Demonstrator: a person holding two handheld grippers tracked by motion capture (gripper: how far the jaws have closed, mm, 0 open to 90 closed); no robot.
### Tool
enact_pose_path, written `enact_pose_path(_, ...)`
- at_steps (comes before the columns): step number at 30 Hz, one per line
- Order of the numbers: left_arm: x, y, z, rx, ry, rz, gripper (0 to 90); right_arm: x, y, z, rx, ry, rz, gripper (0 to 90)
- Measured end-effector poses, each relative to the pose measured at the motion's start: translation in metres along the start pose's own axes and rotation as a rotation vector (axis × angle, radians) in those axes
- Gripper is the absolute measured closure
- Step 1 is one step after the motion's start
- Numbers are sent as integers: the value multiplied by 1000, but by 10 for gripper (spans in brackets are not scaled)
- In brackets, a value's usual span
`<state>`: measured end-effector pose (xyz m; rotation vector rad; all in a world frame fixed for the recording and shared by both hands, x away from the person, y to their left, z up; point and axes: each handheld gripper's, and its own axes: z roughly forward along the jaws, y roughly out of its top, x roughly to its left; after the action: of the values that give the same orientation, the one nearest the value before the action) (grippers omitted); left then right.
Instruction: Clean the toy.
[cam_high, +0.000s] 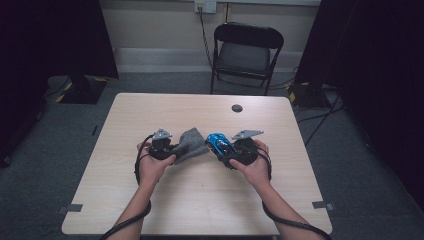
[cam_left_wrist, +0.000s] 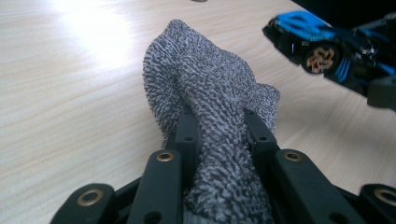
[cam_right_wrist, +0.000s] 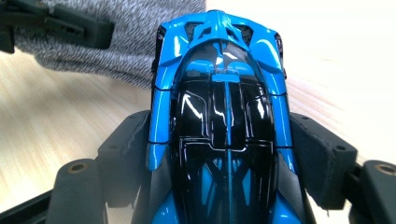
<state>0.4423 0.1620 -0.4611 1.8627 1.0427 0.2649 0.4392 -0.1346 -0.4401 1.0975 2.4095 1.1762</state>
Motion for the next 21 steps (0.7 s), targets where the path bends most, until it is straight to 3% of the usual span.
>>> enact_pose_path(13, -4, 6, 9, -15, 14, -12, 722, 7, -5, 2, 2, 26, -18, 261)
enact_pose_path(21, -9, 9, 12, -21, -5, -16, 722, 12, -6, 5, 5, 20, -27, 261)
